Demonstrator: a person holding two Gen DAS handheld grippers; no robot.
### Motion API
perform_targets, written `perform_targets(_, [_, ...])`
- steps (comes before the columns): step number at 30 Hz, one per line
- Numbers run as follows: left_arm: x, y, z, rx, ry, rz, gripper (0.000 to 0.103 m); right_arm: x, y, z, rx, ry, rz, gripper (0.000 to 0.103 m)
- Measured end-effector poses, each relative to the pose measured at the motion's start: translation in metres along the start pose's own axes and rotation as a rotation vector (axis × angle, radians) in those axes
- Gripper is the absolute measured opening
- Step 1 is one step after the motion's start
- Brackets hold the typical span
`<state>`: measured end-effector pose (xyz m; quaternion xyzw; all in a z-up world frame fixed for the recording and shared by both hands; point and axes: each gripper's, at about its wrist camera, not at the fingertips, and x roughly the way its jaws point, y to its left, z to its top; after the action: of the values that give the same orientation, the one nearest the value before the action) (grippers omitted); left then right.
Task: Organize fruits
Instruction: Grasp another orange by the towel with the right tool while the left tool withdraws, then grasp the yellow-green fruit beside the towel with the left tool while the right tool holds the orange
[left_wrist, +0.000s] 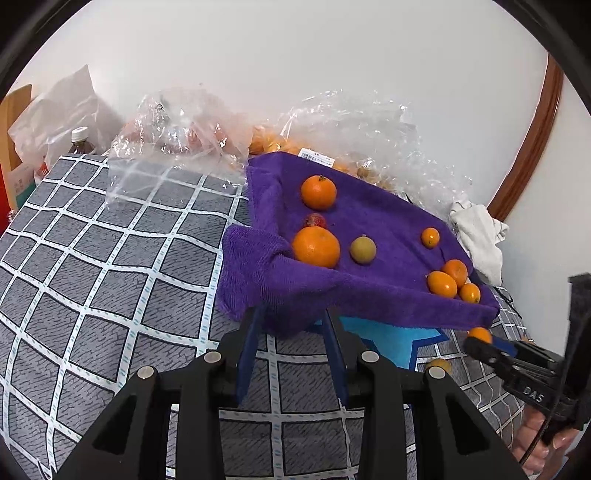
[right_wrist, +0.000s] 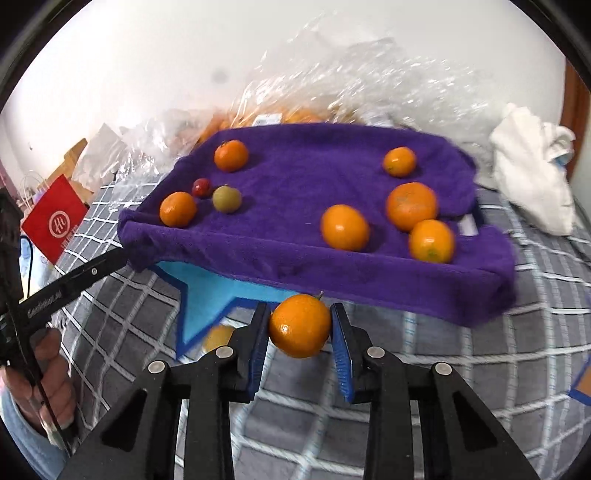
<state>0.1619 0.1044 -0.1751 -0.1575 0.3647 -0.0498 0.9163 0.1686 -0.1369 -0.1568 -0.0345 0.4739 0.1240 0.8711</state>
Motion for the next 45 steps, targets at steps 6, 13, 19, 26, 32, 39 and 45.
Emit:
perform_targets(6, [0.008,0.001,0.000,0.001,0.043,0.007,0.032,-0.013,-0.018,-0.016,-0.025,0.002,-0.045,0.033])
perform_targets(13, [0.009,0.004,0.000,-0.013,0.046,0.019,0.032,-0.008,-0.029,-0.036,-0.015,-0.006,-0.044,0.033])
perform_targets(19, [0.008,0.003,0.000,0.003,0.046,-0.002,0.032,-0.007,-0.030,-0.039,-0.008,-0.016,-0.044,0.032])
perform_targets(26, [0.006,0.000,0.001,0.017,0.032,-0.026,0.033,-0.006,-0.032,-0.040,0.005,-0.007,-0.034,0.033])
perform_targets(32, [0.008,-0.002,0.001,0.036,0.048,-0.022,0.033,-0.010,-0.038,-0.041,0.028,-0.029,0.011,0.033])
perform_targets(39, [0.007,0.002,0.001,0.022,0.043,-0.066,0.033,-0.025,-0.051,-0.043,0.045,-0.080,-0.054,0.033])
perform_targets(45, [0.007,-0.018,-0.002,0.070,0.098,-0.131,0.034,-0.037,-0.074,-0.053,0.071,-0.091,-0.089,0.033])
